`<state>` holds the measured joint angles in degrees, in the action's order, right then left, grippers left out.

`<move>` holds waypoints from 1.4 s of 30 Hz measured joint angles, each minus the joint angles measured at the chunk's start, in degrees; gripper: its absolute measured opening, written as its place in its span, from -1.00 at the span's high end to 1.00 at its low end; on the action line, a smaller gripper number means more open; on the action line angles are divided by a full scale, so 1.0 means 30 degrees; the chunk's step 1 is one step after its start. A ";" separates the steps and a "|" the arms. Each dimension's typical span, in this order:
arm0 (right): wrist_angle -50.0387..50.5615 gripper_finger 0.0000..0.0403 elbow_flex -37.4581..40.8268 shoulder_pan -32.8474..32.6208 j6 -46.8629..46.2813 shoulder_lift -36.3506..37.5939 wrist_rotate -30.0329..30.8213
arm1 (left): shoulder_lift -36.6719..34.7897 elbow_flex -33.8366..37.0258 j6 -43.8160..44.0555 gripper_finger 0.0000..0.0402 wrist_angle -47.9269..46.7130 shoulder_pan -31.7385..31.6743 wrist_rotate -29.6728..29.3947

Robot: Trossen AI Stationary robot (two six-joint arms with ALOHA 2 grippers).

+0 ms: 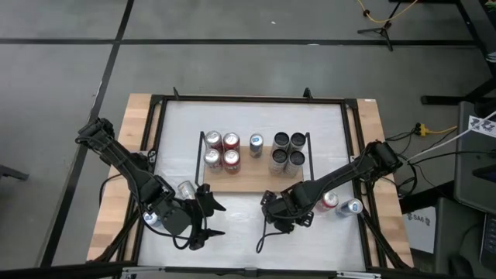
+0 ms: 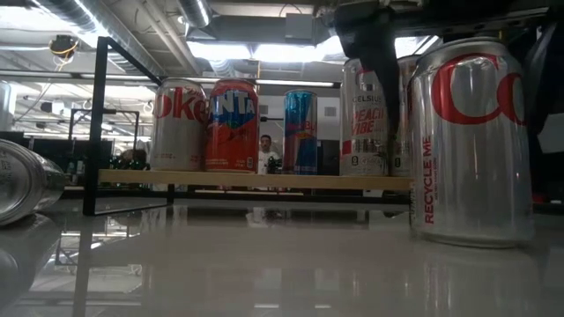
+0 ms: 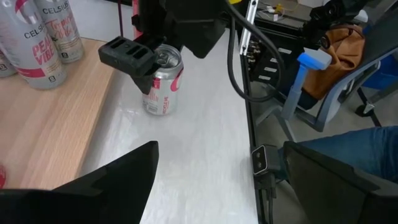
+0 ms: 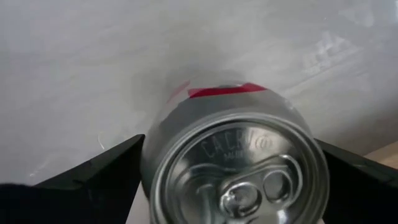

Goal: Place canned beverage on shelf
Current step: Put the silver-red soda can on the shelf aligned with the other silver-red soda can

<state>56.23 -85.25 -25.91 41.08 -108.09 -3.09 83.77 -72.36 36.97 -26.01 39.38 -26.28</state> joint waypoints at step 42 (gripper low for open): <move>-0.4383 -0.48 -0.2172 0.1058 -1.2520 0.0007 0.0340 | -0.5529 -0.0299 0.0036 -0.67 -0.5328 -0.0869 0.1503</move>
<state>43.08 -91.77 -22.74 3.52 -108.07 -2.07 67.18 -73.25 37.08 -42.00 36.77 -21.77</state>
